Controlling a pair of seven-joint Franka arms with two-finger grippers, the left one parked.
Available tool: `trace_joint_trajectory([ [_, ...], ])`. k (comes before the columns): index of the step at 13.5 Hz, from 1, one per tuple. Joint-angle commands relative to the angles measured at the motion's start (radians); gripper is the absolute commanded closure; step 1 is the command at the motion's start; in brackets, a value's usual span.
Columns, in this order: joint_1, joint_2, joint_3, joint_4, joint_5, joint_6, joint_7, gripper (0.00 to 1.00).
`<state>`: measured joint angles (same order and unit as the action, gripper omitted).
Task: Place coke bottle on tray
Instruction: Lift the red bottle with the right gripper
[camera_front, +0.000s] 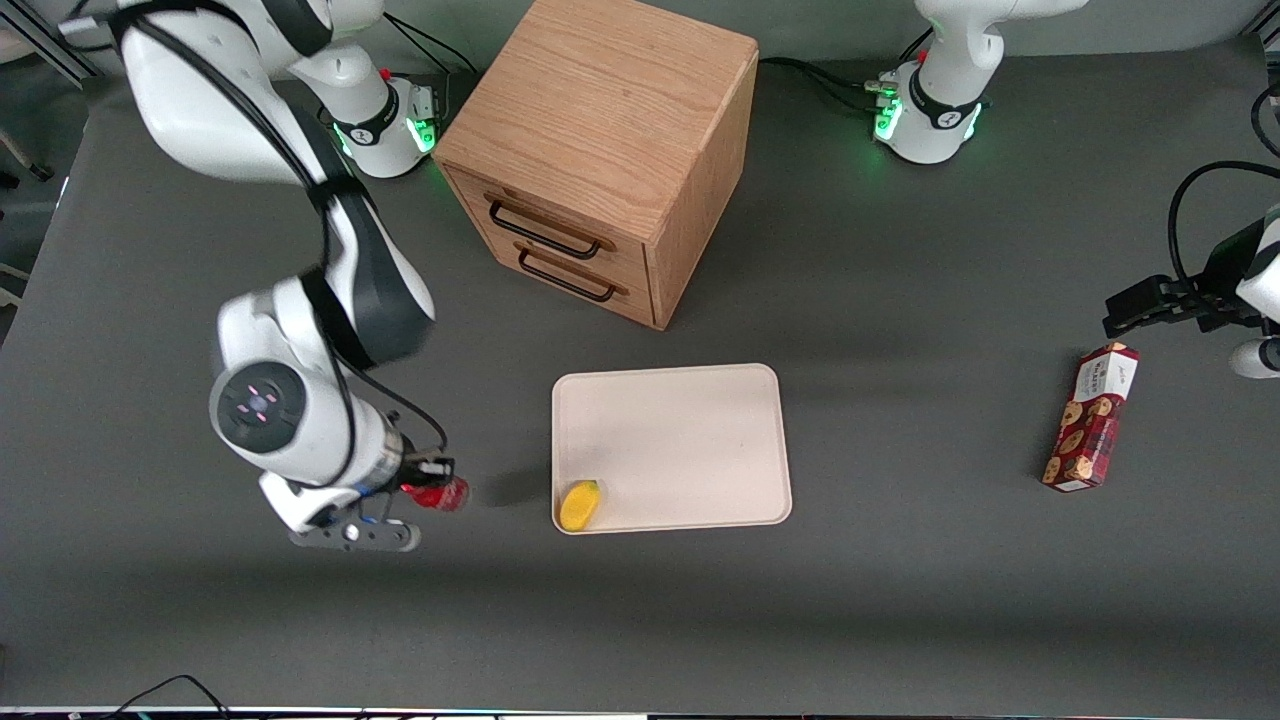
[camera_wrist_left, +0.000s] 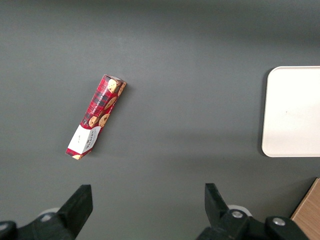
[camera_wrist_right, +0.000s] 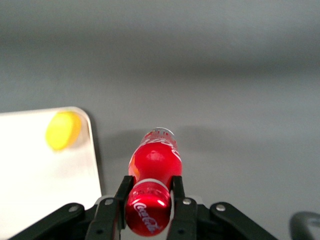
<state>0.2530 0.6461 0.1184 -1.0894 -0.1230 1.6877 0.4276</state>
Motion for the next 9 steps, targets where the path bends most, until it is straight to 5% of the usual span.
trace_joint_trajectory([
  [1, 0.025, -0.153, 0.006, -0.033, -0.009, -0.162, 0.034, 1.0],
  [4, 0.051, -0.2, 0.048, -0.017, 0.048, -0.203, 0.19, 1.0],
  [9, 0.11, -0.125, 0.138, 0.011, 0.048, -0.074, 0.44, 1.0],
])
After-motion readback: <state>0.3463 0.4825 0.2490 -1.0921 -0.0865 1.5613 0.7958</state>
